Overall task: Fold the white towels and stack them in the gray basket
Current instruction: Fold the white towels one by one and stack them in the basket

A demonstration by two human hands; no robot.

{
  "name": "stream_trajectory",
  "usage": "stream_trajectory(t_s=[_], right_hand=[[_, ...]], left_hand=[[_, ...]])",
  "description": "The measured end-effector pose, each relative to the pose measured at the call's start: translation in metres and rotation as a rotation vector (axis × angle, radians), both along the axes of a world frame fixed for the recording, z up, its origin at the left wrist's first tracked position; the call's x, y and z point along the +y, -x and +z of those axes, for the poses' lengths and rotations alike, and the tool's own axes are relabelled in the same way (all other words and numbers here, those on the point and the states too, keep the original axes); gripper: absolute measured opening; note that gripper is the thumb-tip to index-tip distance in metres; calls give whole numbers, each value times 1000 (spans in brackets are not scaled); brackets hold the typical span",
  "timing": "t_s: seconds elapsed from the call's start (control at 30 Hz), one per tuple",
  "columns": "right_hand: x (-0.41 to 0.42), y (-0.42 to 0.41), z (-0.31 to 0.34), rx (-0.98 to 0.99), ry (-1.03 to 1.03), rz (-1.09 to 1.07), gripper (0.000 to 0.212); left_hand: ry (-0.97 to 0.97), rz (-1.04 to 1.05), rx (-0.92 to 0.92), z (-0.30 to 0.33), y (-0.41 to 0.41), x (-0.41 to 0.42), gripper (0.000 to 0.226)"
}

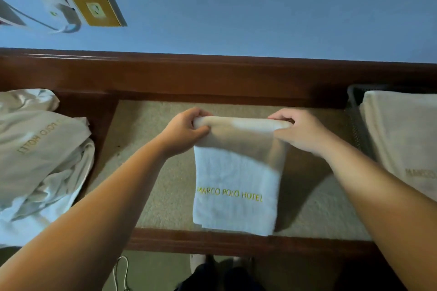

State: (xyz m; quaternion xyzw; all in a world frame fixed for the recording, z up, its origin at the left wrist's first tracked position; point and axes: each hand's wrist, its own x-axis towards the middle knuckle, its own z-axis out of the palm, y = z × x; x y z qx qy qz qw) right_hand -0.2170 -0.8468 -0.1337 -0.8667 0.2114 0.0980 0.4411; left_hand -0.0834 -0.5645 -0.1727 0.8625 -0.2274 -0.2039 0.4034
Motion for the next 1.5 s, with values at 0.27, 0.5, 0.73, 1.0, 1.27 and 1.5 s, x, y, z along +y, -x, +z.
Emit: stream_trajectory(t_s=[0.27, 0.5, 0.73, 1.0, 1.27, 1.5], right_hand=[[-45, -67, -84, -38, -42, -223, 44], [-2, -33, -162, 239, -150, -362, 52], [67, 35, -179, 276, 10, -553, 42], [66, 44, -139, 277, 51, -537, 36], [-17, 61, -29, -47, 224, -473, 36], [-156, 130, 85, -333, 433, -536, 38]], left_hand=[[104, 278, 249, -64, -64, -56, 41], [-99, 311, 519, -142, -24, -38, 84], [-340, 370, 563, -153, 72, -22, 74], [-145, 335, 420, -100, 115, -20, 40], [190, 320, 221, 2, 126, -100, 28], [505, 194, 72, 82, 177, -245, 21]])
